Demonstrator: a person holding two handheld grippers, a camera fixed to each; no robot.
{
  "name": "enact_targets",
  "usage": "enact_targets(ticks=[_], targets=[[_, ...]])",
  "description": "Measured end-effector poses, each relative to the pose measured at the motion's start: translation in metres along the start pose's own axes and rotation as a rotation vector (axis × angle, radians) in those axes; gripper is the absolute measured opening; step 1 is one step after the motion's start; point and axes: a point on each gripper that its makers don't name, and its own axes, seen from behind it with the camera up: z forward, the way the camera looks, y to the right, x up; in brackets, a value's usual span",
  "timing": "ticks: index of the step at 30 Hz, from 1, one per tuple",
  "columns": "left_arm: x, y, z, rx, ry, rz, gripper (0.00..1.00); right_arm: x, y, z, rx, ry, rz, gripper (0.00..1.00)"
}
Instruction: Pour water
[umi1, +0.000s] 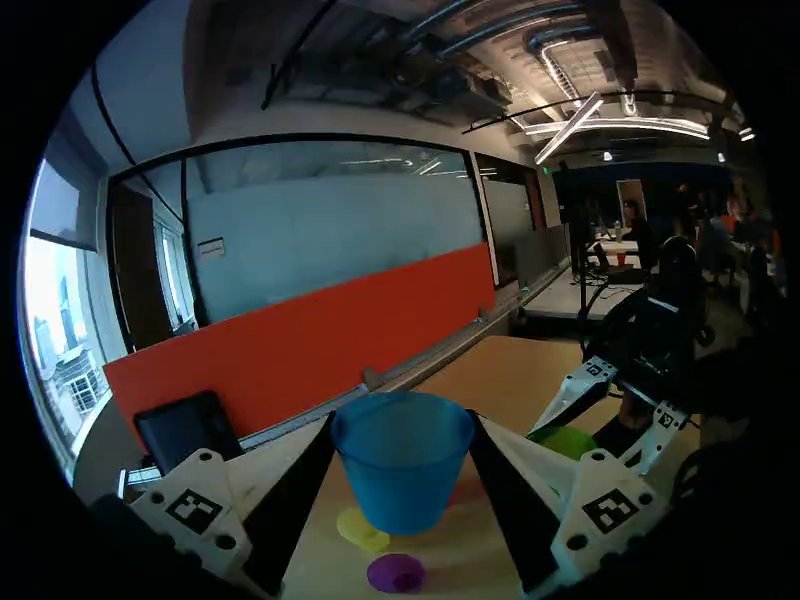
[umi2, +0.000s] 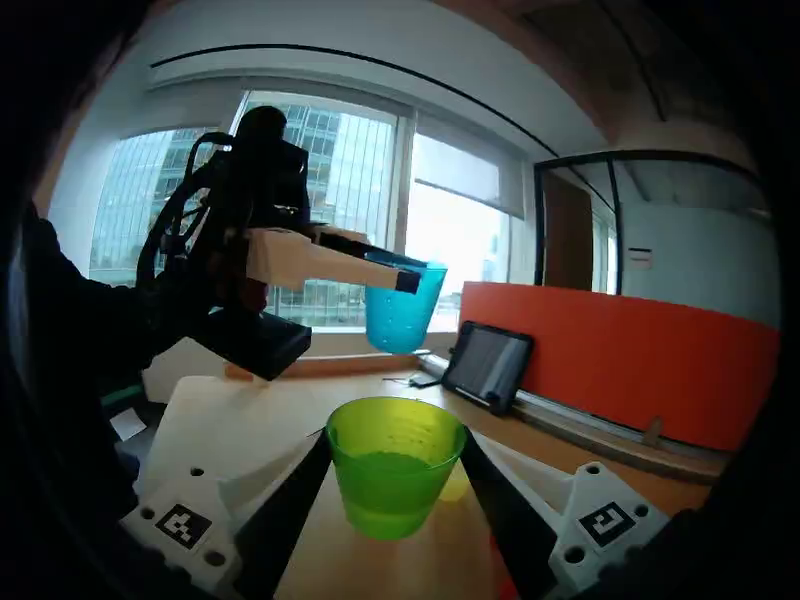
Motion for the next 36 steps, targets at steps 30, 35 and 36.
enact_targets(ticks=[30,35,36], targets=[[-0.102,0.032,-0.01,-0.068,-0.103,-0.107,0.9,-0.035,0.018,-0.045,-0.025,-0.152,0.015,0.92],[-0.109,0.039,-0.01,-0.09,-0.115,-0.121,0.9,-0.04,0.023,-0.054,-0.036,-0.175,0.013,0.93],[-0.111,0.041,-0.01,-0.094,-0.118,-0.122,0.9,-0.041,0.023,-0.056,-0.036,-0.179,0.013,0.93]])
